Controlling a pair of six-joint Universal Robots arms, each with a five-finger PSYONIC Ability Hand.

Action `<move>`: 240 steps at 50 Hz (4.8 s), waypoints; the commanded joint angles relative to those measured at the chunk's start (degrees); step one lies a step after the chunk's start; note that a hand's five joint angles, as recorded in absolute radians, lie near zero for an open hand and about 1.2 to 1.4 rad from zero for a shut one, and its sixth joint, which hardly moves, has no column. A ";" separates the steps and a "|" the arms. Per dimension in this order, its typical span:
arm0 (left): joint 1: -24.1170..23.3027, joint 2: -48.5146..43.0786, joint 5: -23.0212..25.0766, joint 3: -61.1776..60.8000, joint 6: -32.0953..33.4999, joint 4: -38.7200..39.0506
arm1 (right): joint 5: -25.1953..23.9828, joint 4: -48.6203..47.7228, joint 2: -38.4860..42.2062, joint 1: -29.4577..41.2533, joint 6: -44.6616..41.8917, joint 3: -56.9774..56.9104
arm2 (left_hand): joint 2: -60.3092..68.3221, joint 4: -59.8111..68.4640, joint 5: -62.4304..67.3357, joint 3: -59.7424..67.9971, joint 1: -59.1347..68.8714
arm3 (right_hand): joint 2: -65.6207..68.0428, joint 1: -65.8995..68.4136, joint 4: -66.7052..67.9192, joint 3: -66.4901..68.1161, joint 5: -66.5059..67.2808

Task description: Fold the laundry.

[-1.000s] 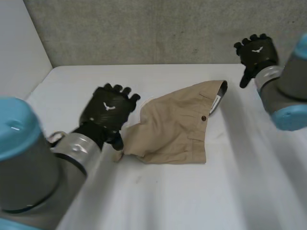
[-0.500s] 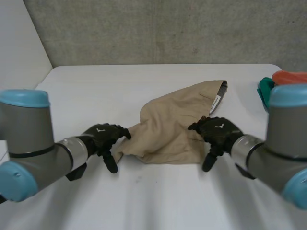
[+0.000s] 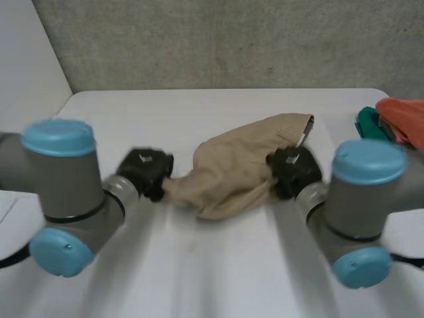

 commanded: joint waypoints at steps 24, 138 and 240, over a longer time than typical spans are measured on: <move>-0.67 11.28 -6.33 29.26 20.07 -25.56 | -8.47 30.66 -5.86 -8.98 -11.57 -35.83 | 11.74 11.53 12.96 12.72 15.14 | 12.74 17.44 11.66 12.41 14.87; 14.02 -2.62 16.10 -0.35 18.30 -8.25 | -14.80 26.35 -12.25 -10.82 -29.06 9.42 | -19.57 -19.78 -18.35 -18.58 -16.17 | 12.74 17.44 11.66 12.41 14.87; 13.93 -4.40 5.82 -3.86 22.97 -11.49 | -13.04 24.15 -12.95 -9.24 -29.06 11.00 | -21.69 -21.90 -20.47 -20.70 -18.29 | 12.74 17.44 11.66 12.41 14.87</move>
